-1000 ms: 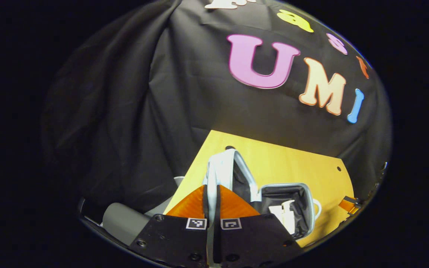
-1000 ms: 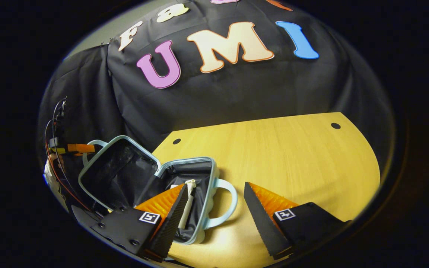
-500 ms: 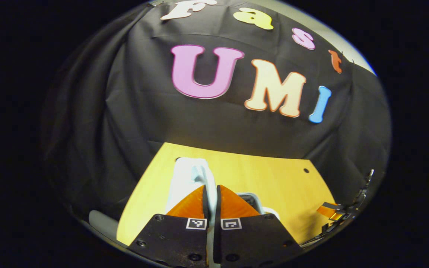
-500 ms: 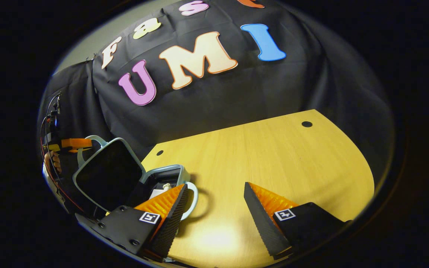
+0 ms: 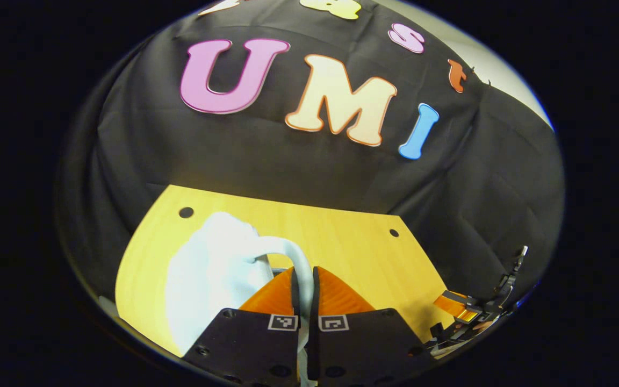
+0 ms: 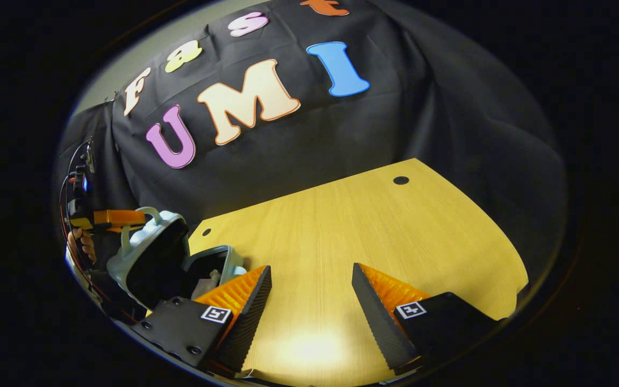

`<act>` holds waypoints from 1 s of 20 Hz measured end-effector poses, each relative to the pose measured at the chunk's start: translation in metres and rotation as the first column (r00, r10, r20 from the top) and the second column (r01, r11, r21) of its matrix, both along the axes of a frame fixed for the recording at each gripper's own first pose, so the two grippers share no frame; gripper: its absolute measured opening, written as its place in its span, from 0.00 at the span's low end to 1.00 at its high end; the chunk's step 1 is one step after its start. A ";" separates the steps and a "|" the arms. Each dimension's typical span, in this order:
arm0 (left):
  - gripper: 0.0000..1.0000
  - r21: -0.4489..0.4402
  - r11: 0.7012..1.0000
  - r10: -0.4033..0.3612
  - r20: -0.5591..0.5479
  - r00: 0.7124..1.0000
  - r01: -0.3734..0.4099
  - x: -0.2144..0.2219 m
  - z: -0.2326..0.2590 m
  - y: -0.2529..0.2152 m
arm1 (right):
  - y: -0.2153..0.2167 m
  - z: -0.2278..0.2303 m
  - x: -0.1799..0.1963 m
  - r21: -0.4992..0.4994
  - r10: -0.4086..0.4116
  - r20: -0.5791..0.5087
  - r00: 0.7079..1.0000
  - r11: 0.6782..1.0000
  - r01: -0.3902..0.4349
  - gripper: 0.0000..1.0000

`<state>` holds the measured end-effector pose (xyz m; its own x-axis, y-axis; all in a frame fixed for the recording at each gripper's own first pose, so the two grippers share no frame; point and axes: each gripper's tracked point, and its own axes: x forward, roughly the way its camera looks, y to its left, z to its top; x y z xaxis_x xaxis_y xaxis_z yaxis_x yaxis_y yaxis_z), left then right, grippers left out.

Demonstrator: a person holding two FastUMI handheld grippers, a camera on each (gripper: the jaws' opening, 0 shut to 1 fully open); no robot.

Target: First open the suitcase, pack the skin care products into it, and then close the suitcase.

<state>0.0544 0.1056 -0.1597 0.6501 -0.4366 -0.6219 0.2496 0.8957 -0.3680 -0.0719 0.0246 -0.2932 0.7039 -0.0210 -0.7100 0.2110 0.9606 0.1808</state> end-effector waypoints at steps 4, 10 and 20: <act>0.00 0.004 0.998 -0.065 -0.068 0.996 0.066 -0.014 -0.034 -0.038 | -0.018 0.005 -0.012 -0.021 -0.035 -0.004 0.999 0.999 0.035 0.95; 0.00 0.035 0.992 -0.111 -0.172 0.979 0.118 -0.035 -0.099 -0.083 | -0.037 0.010 -0.031 -0.046 -0.059 -0.016 0.998 0.997 0.058 0.95; 0.02 0.142 0.985 -0.055 -0.275 0.960 0.097 -0.057 -0.177 -0.109 | -0.089 0.027 -0.056 -0.101 -0.080 -0.019 0.997 0.992 0.078 0.95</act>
<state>-0.0022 -0.0030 -0.3369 0.4183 -0.3645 -0.8320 0.2299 0.9286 -0.2913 -0.1278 -0.0640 -0.2663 0.6806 -0.1474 -0.7177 0.2896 0.9539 0.0787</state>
